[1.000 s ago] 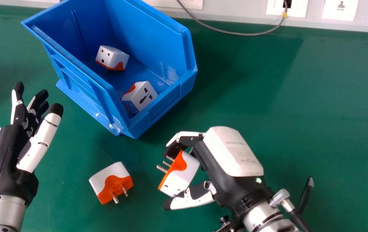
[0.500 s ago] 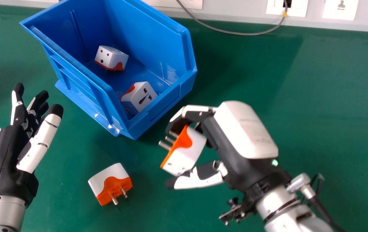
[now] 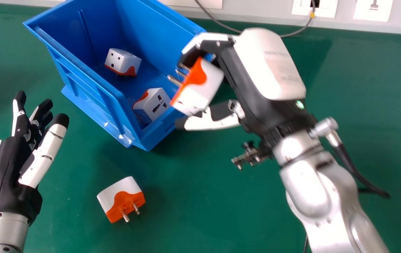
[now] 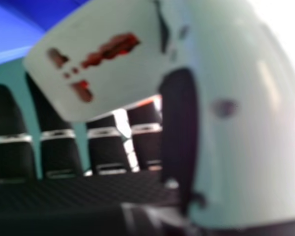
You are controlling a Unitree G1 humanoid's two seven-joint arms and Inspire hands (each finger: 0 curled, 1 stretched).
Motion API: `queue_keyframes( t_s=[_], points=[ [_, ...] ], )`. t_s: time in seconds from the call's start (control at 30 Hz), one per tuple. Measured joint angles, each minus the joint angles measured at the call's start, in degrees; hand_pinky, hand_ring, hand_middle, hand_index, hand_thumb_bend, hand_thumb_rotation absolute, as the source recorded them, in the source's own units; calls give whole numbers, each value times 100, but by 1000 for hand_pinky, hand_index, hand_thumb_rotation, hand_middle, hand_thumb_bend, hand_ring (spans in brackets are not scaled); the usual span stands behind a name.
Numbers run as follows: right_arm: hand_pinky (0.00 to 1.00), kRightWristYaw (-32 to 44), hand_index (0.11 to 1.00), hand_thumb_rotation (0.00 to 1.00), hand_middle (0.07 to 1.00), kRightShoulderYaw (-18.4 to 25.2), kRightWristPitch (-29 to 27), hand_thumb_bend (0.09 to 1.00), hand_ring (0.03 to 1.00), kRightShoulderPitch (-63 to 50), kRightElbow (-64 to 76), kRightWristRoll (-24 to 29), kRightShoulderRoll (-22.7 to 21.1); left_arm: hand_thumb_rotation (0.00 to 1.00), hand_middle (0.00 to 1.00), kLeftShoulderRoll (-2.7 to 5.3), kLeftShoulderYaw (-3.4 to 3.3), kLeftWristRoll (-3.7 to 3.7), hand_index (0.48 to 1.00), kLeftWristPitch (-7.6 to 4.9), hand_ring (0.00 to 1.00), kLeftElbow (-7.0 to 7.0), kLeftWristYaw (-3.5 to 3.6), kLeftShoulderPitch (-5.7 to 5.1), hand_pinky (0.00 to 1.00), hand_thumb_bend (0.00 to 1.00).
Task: Pick all objects and put in blue box
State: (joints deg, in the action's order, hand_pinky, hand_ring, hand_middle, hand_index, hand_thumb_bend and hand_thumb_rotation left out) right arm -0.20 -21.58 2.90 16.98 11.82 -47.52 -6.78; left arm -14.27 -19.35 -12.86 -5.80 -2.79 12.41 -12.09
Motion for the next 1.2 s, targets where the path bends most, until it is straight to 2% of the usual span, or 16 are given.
queue_keyframes(
  t_s=[0.13, 0.23, 0.33, 0.4, 0.6, 0.7, 0.83, 1.2],
  points=[
    [328, -184, 500, 0, 525, -3, -77, 493, 445, 720, -759, 4, 113, 542, 959, 1, 0, -1, 936, 5, 973, -15, -13, -2, 969, 461],
    [329, -319, 512, 0, 523, -27, -128, 492, 438, 1303, -1454, 10, 242, 547, 959, 4, 5, 2, 932, 53, 973, -50, -53, -3, 969, 471],
    [326, -375, 523, 0, 520, -60, -158, 491, 430, 1922, -2279, 117, 408, 546, 959, 3, 14, 52, 929, 84, 973, -67, -102, 2, 970, 472],
    [335, -442, 523, 0, 513, -101, -221, 492, 432, 2316, -2817, 203, 500, 546, 959, 3, 23, 55, 926, 90, 973, -72, -117, -3, 971, 473],
    [330, -838, 520, 0, 512, -442, -257, 491, 429, 3431, -4480, 64, 710, 545, 959, 5, 41, 53, 926, 84, 973, -72, -120, -4, 971, 474],
    [333, -1030, 509, 0, 513, -635, -238, 493, 427, 3921, -5358, -27, 867, 545, 957, 7, 44, 53, 924, 153, 973, -114, -142, -19, 970, 475],
    [338, -1263, 497, 0, 512, -769, -302, 495, 423, 4432, -6341, -21, 1067, 544, 955, 13, 48, 47, 921, 167, 972, -142, -152, -33, 969, 476],
    [346, -1410, 497, 0, 513, -900, -371, 497, 424, 5155, -7727, 83, 1362, 540, 956, 59, 47, 46, 922, 150, 973, -149, -152, -42, 973, 473]
  ],
)
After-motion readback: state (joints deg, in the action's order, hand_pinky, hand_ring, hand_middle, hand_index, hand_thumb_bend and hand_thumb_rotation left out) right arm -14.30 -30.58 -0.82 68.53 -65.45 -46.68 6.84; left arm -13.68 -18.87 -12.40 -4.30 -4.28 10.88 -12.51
